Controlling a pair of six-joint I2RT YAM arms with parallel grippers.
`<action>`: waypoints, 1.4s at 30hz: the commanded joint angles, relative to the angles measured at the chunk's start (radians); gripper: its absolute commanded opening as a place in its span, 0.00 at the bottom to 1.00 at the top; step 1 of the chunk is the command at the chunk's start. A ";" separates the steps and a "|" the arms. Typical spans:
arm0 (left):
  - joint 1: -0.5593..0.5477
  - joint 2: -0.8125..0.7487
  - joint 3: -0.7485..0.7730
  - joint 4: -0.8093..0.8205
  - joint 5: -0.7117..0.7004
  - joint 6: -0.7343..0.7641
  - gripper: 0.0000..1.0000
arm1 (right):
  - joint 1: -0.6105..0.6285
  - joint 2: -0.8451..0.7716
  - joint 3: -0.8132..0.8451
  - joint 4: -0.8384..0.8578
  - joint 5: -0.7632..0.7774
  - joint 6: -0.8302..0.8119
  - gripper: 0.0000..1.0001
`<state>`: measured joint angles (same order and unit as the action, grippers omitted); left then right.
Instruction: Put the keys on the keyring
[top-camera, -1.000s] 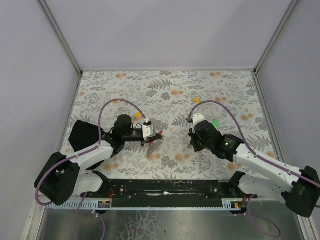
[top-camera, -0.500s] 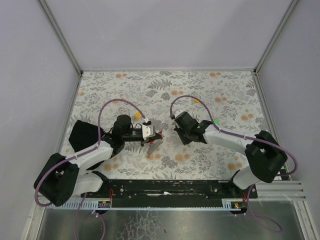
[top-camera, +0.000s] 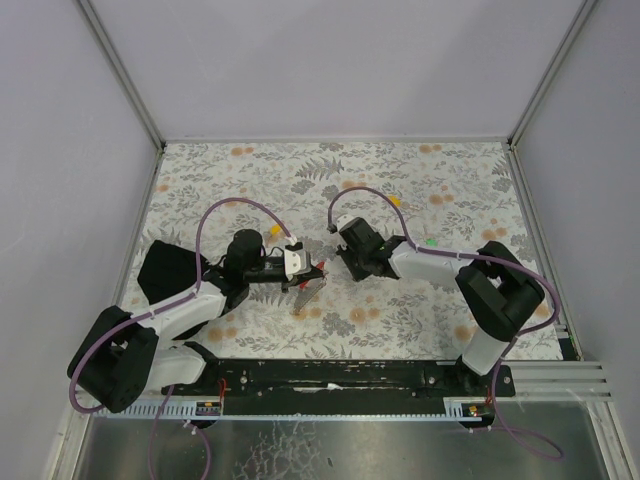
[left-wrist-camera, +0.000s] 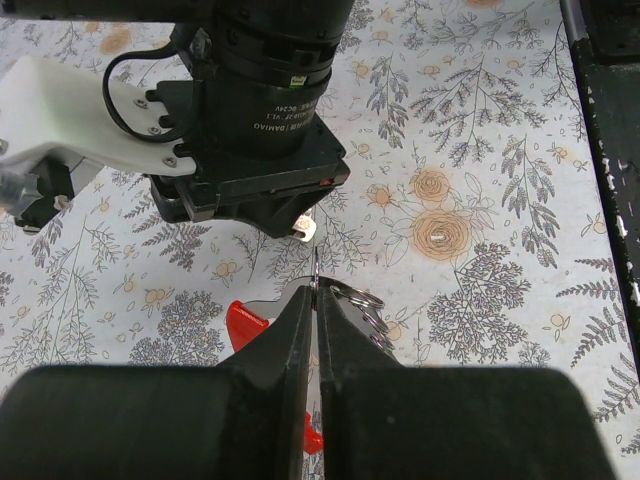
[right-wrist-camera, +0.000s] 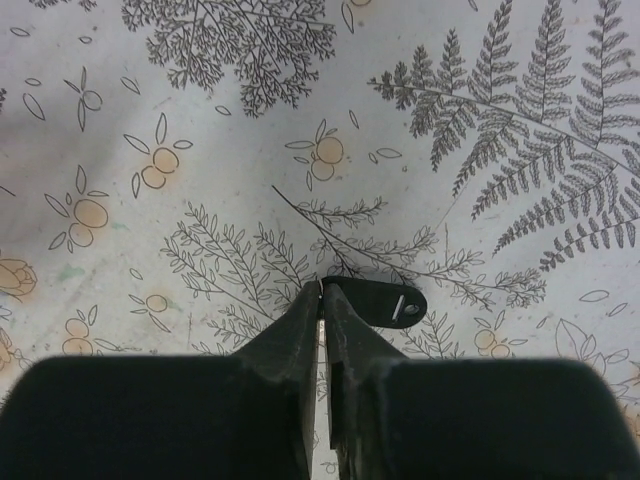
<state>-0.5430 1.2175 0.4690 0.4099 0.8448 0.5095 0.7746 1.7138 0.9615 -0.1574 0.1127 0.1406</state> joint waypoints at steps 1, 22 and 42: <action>-0.002 -0.013 -0.001 0.055 -0.007 -0.004 0.00 | -0.006 -0.033 -0.015 0.108 0.002 -0.038 0.14; -0.002 -0.007 0.006 0.069 -0.036 -0.053 0.00 | -0.009 -0.502 -0.469 0.750 -0.415 -0.364 0.55; -0.001 -0.011 0.005 0.069 -0.027 -0.056 0.00 | -0.009 -0.393 -0.381 0.795 -0.637 -0.432 0.36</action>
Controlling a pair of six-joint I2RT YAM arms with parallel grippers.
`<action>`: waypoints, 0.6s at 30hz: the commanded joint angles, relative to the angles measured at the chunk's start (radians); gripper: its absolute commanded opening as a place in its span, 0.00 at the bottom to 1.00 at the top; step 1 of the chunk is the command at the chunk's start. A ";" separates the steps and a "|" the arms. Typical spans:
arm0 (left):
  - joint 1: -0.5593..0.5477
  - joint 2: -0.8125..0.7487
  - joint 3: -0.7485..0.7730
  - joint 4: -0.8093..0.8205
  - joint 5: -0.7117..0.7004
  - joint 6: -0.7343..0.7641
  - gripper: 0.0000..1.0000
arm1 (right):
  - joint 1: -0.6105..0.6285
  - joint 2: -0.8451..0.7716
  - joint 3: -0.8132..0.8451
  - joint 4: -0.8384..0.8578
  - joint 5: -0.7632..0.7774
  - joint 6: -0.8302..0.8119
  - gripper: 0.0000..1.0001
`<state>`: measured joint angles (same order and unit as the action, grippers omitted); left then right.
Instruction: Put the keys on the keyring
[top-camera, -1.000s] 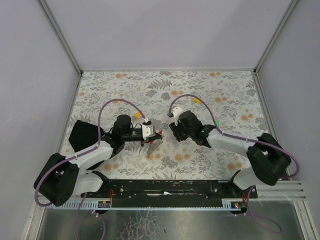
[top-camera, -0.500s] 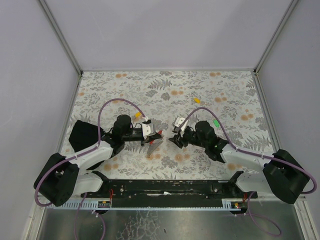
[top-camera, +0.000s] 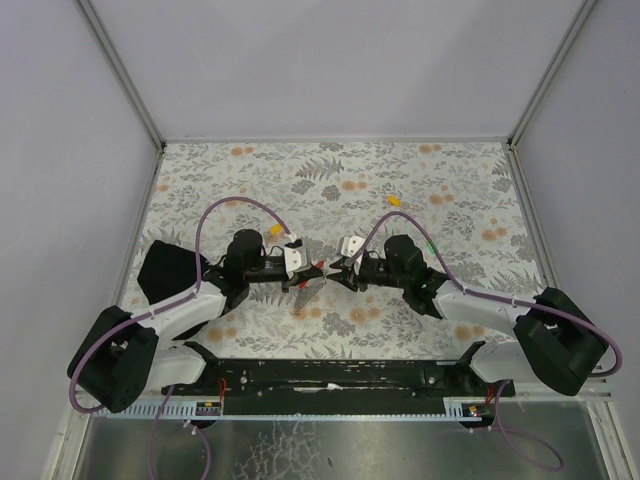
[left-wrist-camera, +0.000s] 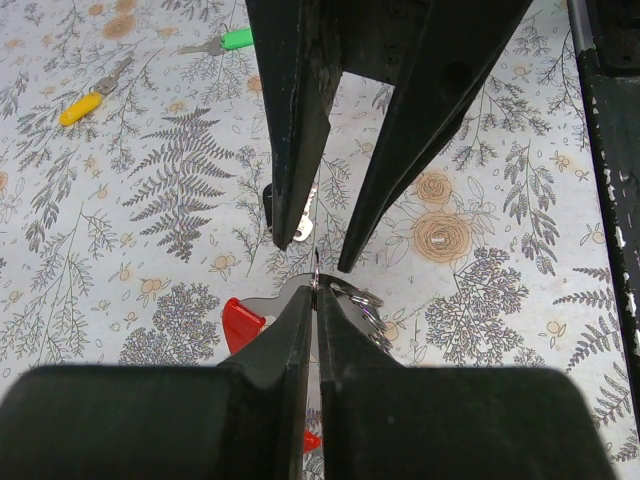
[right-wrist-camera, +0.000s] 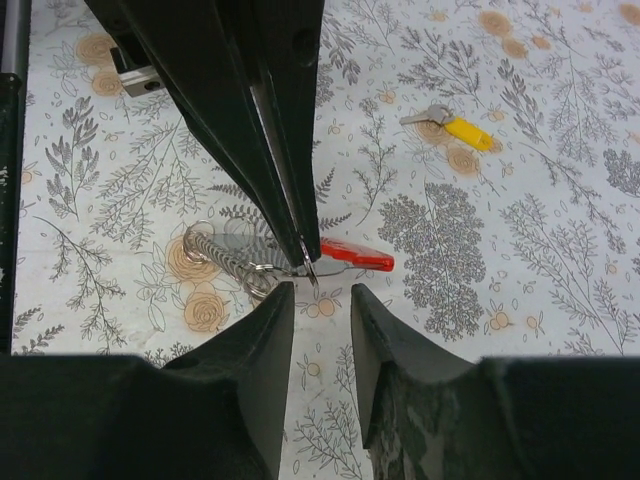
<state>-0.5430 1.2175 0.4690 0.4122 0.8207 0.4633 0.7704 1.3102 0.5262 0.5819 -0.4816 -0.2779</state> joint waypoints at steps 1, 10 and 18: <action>-0.002 -0.012 0.006 0.066 -0.002 -0.010 0.00 | -0.005 0.014 0.058 0.056 -0.045 -0.013 0.35; -0.002 -0.015 0.005 0.068 -0.009 -0.013 0.01 | -0.005 0.030 0.081 0.023 -0.052 -0.024 0.12; 0.001 -0.025 -0.001 0.085 -0.046 -0.039 0.15 | -0.005 0.004 0.085 -0.017 -0.024 -0.056 0.00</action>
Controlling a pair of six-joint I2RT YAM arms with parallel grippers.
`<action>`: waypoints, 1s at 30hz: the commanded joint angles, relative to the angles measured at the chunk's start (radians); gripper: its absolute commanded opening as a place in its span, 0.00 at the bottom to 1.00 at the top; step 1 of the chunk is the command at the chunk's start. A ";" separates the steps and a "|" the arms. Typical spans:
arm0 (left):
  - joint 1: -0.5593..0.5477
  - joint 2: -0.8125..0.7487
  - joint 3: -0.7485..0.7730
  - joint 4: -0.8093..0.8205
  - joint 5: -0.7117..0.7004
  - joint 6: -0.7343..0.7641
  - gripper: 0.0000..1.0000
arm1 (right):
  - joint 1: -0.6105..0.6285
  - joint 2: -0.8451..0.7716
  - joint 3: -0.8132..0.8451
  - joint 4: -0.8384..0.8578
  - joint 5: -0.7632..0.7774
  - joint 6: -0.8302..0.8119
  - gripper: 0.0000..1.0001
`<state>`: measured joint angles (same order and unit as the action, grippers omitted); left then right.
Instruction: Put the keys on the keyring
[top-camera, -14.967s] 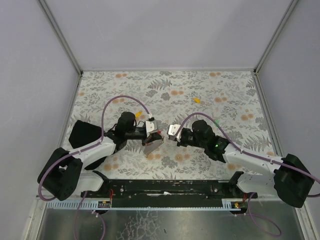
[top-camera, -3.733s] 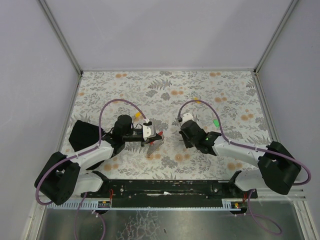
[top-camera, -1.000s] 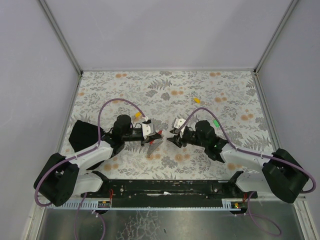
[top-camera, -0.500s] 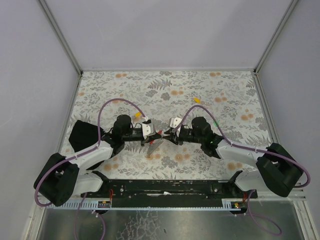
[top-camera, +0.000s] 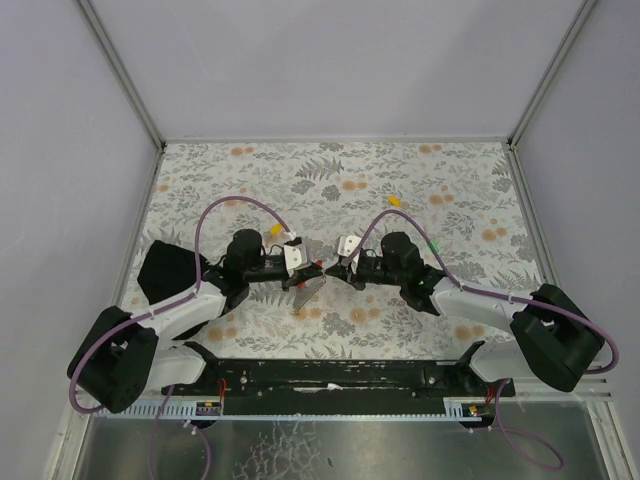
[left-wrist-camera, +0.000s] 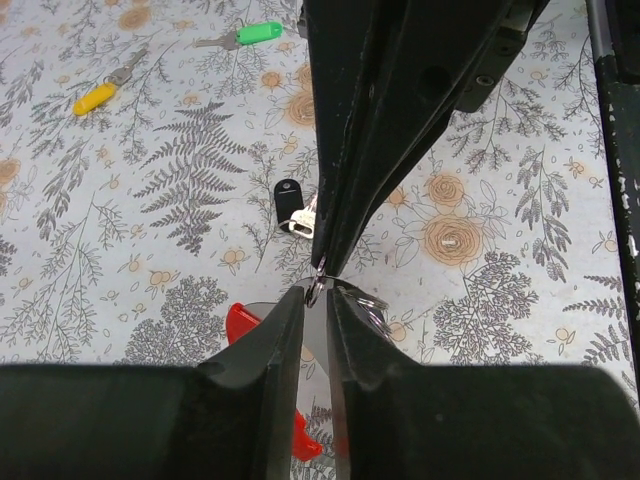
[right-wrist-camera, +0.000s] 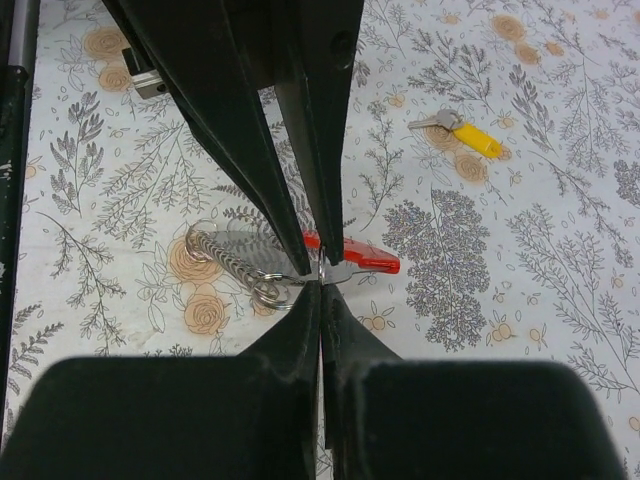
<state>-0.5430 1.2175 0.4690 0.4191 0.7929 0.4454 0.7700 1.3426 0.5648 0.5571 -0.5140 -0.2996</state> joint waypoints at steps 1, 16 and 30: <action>0.006 -0.030 -0.007 0.084 -0.018 -0.025 0.16 | -0.005 -0.031 0.045 0.002 0.007 -0.043 0.00; 0.124 -0.031 -0.049 0.217 0.225 -0.095 0.29 | -0.049 -0.034 0.122 -0.137 -0.142 -0.142 0.00; 0.126 0.036 -0.034 0.280 0.198 -0.171 0.32 | -0.052 0.024 0.180 -0.171 -0.198 -0.175 0.00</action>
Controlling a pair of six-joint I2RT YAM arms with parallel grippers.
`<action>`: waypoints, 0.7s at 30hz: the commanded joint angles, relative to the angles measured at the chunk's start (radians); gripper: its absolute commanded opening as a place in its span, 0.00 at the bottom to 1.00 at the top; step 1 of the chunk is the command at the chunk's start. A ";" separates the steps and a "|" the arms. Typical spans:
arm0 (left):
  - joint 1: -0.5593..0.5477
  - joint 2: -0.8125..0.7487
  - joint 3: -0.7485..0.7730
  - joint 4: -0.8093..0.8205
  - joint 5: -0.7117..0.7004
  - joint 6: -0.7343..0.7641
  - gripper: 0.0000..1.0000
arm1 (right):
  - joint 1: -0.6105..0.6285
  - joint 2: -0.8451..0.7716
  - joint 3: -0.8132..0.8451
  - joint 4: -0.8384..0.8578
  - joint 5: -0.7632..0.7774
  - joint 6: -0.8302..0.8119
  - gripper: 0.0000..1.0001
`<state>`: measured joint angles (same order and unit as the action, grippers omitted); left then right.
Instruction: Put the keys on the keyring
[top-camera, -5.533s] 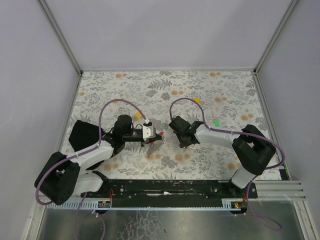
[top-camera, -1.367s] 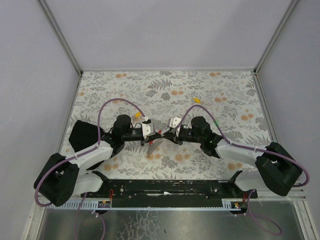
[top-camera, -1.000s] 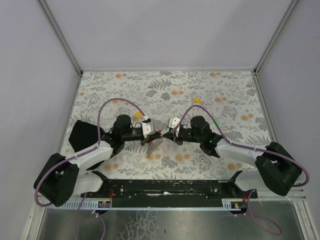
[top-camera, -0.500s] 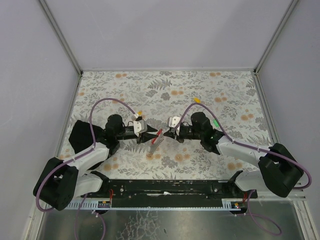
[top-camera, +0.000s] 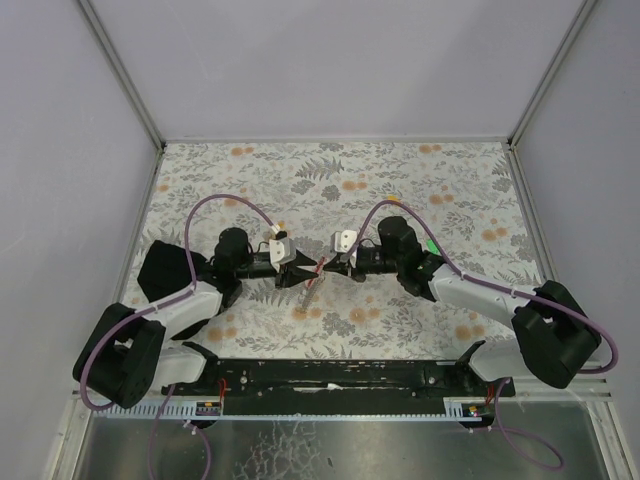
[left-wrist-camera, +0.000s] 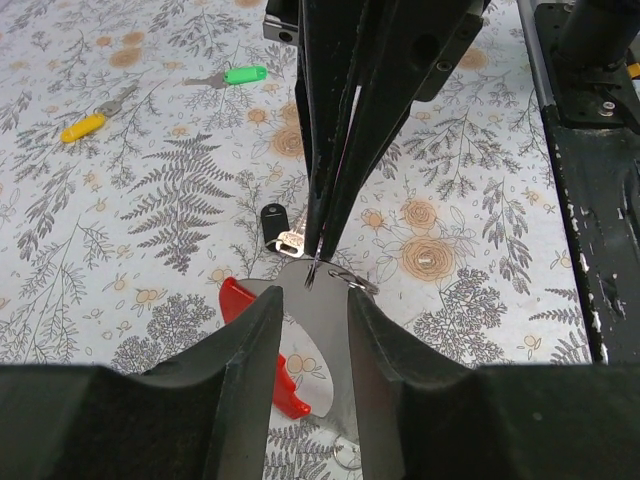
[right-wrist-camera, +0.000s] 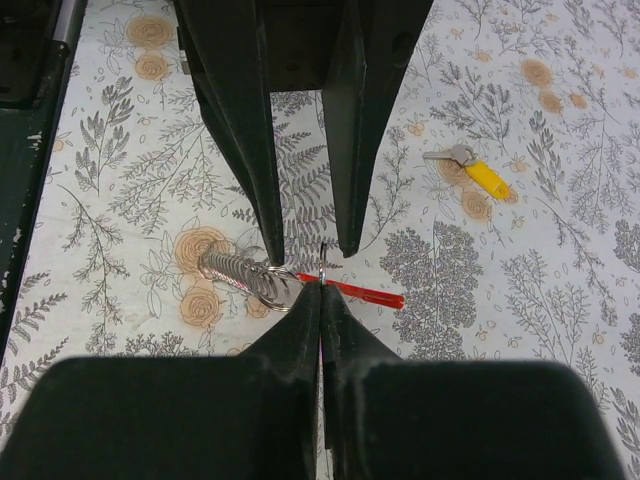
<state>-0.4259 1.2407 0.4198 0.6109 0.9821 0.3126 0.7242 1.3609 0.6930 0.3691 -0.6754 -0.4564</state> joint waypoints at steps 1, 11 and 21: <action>0.008 0.008 0.012 0.084 0.006 -0.038 0.32 | -0.007 0.005 0.052 0.021 -0.034 -0.018 0.00; 0.008 -0.016 -0.031 0.169 -0.052 -0.094 0.36 | -0.007 -0.023 0.018 0.089 -0.010 0.009 0.00; 0.007 -0.025 -0.016 0.142 -0.044 -0.062 0.07 | -0.006 0.001 0.041 0.053 -0.041 -0.009 0.00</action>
<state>-0.4244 1.2293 0.3962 0.7044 0.9409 0.2344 0.7242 1.3697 0.7010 0.3939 -0.6765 -0.4553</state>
